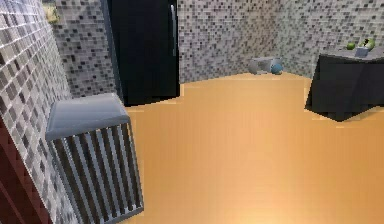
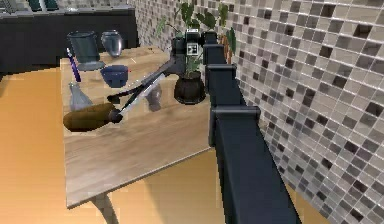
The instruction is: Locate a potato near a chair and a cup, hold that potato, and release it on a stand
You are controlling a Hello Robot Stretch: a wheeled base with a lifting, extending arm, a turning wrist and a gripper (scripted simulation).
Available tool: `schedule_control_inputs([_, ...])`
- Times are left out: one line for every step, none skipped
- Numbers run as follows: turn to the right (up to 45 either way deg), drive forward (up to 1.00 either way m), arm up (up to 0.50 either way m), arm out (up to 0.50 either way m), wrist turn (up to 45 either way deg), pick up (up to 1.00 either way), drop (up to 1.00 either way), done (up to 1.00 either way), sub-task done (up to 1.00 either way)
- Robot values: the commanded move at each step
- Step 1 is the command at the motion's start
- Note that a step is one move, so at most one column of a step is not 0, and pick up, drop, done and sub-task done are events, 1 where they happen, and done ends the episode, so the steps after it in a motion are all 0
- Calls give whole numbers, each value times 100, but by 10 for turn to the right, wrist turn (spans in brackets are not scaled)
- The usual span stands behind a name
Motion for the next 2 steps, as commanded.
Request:
schedule_control_inputs([0,0,0,0,-180,0,0,0,0])
schedule_control_inputs([0,0,0,-46,0,0,0,0,0])
